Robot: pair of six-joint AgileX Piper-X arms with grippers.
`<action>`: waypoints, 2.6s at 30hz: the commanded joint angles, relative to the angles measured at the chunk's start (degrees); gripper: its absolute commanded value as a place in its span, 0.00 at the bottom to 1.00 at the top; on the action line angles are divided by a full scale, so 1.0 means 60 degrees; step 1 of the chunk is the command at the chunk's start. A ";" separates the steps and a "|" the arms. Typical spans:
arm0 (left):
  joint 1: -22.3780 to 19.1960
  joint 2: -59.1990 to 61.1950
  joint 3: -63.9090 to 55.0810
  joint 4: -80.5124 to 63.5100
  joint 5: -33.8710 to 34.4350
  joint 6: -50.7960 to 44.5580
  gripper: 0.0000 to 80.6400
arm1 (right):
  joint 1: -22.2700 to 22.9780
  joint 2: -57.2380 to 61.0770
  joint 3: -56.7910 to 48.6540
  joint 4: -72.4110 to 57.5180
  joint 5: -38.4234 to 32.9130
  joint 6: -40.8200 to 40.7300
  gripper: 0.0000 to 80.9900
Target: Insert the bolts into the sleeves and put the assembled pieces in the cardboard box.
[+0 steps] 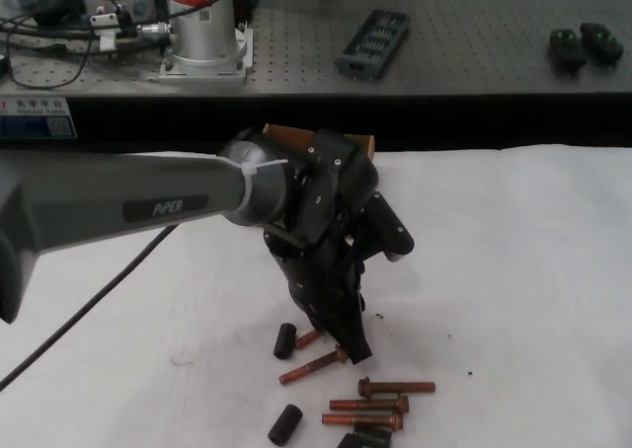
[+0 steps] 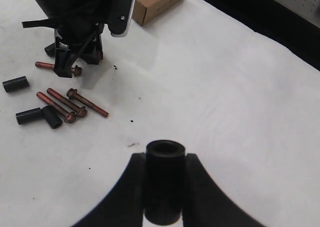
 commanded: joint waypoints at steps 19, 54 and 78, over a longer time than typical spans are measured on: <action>-0.0107 -0.3431 -0.0198 0.1016 0.1357 -0.2505 0.01 | -0.0057 -0.0092 -0.0074 0.0282 0.0028 0.0756 0.07; -0.0107 -1.2692 1.0064 -0.8543 0.4118 -0.4995 0.01 | -0.0038 -0.3883 0.8494 -1.1758 -0.5216 -0.0122 0.07; -0.0316 -1.2908 1.3243 -1.4806 0.4934 -0.7122 0.01 | -0.0038 0.0785 0.8939 -1.7379 -0.7382 -0.0926 0.07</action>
